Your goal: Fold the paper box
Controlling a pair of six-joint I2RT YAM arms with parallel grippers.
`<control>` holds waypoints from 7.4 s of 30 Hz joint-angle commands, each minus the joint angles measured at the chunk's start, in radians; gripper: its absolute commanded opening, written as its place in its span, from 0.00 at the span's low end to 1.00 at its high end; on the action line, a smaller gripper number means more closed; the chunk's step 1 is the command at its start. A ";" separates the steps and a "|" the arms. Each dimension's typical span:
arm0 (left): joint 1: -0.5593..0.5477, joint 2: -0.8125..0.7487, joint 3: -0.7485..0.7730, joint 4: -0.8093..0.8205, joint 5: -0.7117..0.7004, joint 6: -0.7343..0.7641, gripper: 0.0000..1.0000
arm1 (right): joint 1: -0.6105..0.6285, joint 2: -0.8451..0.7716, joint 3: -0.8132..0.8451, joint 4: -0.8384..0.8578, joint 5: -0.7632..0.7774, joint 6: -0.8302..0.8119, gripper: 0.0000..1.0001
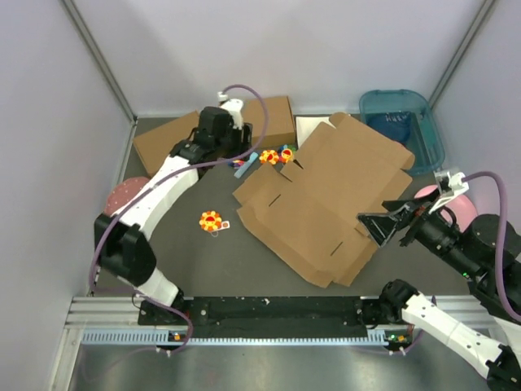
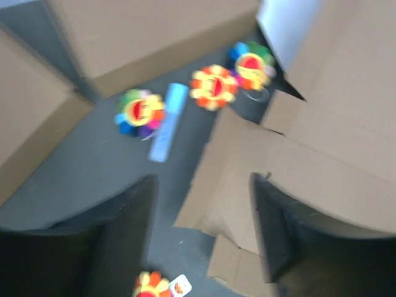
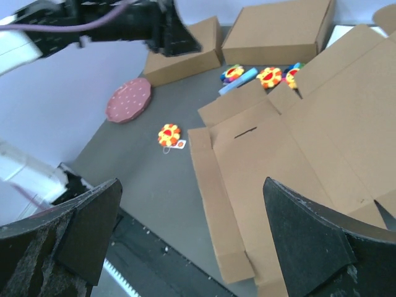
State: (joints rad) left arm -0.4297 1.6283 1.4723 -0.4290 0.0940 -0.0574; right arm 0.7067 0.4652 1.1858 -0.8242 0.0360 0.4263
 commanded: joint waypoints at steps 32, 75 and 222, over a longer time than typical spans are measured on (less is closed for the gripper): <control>-0.762 -0.315 -0.886 0.366 -0.746 -1.487 0.92 | 0.004 -0.082 -0.339 0.105 0.142 0.120 0.99; -0.600 -0.645 0.174 -0.188 -0.025 -0.211 0.00 | 0.005 -0.013 0.178 -0.003 -0.068 -0.027 0.98; -0.045 -0.456 -0.173 0.600 0.685 -0.861 0.00 | 0.005 -0.028 0.321 -0.038 -0.018 -0.084 0.99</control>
State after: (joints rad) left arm -0.6292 1.1370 1.5097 -0.0578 0.6346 -0.7677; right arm 0.7071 0.4248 1.5249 -0.8627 0.0093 0.3508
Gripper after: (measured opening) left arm 0.018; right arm 0.987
